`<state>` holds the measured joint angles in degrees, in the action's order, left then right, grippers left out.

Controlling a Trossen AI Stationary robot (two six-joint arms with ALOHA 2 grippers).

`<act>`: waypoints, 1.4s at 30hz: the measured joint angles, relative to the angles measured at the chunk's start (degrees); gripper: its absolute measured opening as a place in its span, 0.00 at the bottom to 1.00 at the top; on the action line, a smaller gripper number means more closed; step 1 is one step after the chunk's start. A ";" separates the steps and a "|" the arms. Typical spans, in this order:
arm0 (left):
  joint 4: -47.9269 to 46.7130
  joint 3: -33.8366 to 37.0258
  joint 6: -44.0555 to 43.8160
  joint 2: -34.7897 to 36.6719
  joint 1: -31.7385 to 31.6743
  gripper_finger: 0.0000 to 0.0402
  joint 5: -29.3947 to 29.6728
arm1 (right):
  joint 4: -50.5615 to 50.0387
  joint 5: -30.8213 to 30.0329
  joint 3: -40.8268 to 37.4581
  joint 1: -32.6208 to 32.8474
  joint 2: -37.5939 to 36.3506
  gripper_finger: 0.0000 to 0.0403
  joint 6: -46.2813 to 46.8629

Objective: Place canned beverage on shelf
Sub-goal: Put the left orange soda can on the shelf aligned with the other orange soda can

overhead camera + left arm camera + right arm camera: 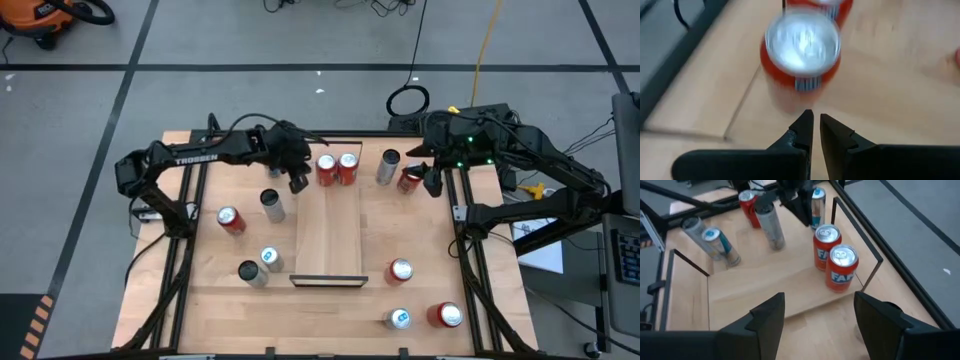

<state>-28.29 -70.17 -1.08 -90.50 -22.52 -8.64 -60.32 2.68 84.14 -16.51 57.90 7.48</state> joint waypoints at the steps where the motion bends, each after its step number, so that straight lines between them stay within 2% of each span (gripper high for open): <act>1: 0.14 0.30 -0.02 -0.04 0.01 0.09 0.00 | 0.26 -0.18 0.00 0.00 0.03 0.53 0.58; 5: 1.89 1.75 -0.04 -0.32 0.81 0.09 0.04 | 1.15 -2.77 0.00 -0.01 0.12 0.53 2.33; 16: 9.23 4.02 0.00 -0.35 1.77 0.09 4.21 | 2.98 -3.12 0.00 -0.02 0.10 0.53 2.37; 24: 7.81 4.02 -1.27 -0.35 2.03 0.09 4.17 | 3.15 -3.12 0.00 -0.02 0.10 0.53 2.84; 28: 7.29 4.02 -1.50 -0.35 2.41 0.09 2.08 | 3.14 -3.12 0.00 -0.02 0.10 0.53 3.83; 42: 14.92 4.06 -1.44 -5.61 4.35 0.09 1.77 | 3.13 -4.21 0.00 0.00 0.10 0.53 3.86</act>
<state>-13.37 -66.11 -2.52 -96.11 -18.18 -6.87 -57.19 -1.53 84.14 -16.51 58.00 11.33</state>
